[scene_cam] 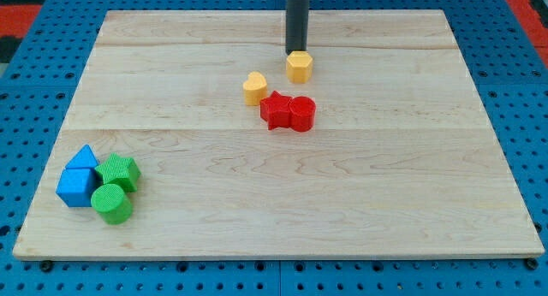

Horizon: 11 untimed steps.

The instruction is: Place the yellow hexagon diagonally above the red blocks

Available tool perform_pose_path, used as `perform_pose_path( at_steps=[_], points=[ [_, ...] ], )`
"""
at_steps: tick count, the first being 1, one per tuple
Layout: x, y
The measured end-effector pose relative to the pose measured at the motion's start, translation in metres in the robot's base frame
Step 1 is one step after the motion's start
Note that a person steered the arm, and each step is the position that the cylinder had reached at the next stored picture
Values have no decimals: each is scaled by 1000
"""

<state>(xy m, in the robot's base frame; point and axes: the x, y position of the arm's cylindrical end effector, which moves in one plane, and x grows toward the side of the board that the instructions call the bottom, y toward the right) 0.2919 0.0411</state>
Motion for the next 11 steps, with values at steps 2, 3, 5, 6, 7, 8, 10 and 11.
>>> perform_pose_path(
  at_steps=[2, 3, 5, 6, 7, 8, 10, 11],
  points=[
    [-16, 15],
    [15, 9],
    [46, 12],
    [23, 1],
    [28, -18],
    [48, -18],
    [42, 20],
    [55, 80]
  ],
)
